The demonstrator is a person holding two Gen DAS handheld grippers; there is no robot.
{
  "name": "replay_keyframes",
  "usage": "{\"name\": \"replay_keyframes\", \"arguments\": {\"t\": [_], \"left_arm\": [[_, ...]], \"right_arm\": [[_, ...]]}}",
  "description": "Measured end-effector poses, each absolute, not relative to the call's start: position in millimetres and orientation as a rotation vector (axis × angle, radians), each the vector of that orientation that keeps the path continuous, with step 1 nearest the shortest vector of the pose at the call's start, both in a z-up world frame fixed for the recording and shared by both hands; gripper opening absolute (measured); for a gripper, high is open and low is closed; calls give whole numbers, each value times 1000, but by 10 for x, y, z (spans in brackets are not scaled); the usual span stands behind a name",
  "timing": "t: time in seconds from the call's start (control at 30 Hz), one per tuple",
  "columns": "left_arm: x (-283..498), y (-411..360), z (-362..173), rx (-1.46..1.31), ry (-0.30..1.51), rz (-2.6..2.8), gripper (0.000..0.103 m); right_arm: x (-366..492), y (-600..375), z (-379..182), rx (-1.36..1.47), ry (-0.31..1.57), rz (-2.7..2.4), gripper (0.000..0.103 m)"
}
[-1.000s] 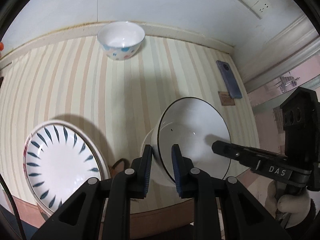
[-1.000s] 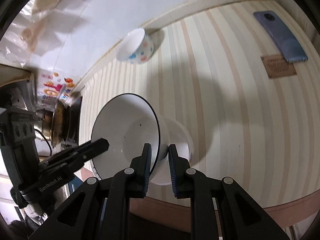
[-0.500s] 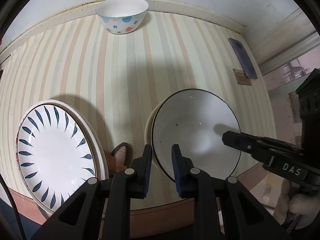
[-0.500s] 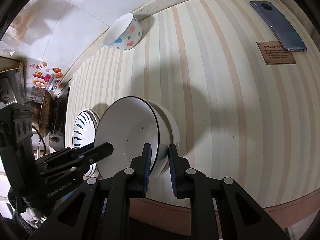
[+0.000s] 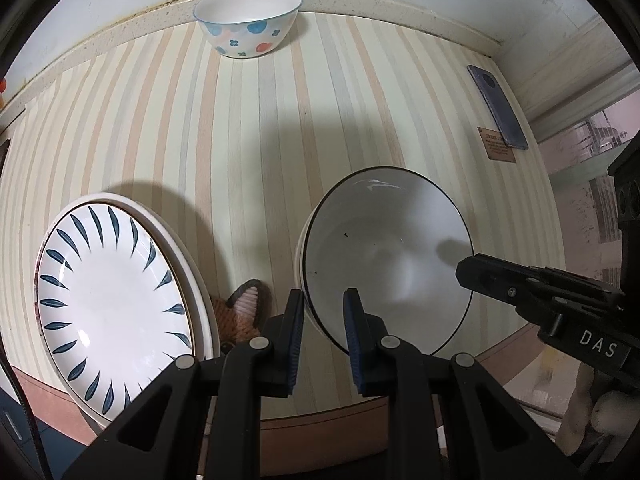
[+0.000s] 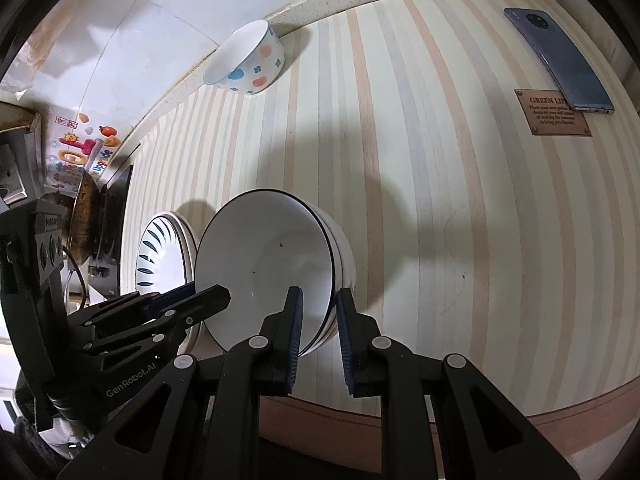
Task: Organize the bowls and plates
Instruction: 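Lift the two nested bowls with both grippers toward the blue-dot bowl, then set the nested bowls into the blue-dot bowl and grip all rims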
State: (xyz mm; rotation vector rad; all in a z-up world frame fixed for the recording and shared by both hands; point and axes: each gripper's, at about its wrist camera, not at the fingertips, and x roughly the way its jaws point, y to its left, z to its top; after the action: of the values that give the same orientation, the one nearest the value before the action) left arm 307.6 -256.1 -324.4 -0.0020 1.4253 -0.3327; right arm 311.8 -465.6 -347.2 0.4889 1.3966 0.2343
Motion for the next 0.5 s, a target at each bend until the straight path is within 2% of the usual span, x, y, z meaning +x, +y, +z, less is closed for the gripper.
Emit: {"name": "replay_keyframes", "arguments": {"t": [0.17, 0.3, 0.37, 0.4, 0.43, 0.5], "left_arm": [[3090, -2528, -3185, -21, 1438, -336, 18], [3201, -2422, -2846, -71, 1377, -340, 19], [3360, -2356, -2679, -94, 1340, -325, 21], [3449, -2320, -2621, -109, 1326, -319, 28], [3578, -2276, -2565, -127, 1306, -312, 29], [3940, -2160, -2524, -156, 1272, -264, 29]], "right_arm": [[3176, -4726, -3472, 537, 1431, 253, 20], [3284, -4840, -3278, 559, 1421, 263, 22], [3396, -4908, -3153, 588, 1402, 273, 39], [3505, -4931, -3084, 597, 1391, 284, 52], [3635, -4943, -3021, 606, 1371, 296, 57], [3904, -4934, -2957, 618, 1331, 318, 57]]}}
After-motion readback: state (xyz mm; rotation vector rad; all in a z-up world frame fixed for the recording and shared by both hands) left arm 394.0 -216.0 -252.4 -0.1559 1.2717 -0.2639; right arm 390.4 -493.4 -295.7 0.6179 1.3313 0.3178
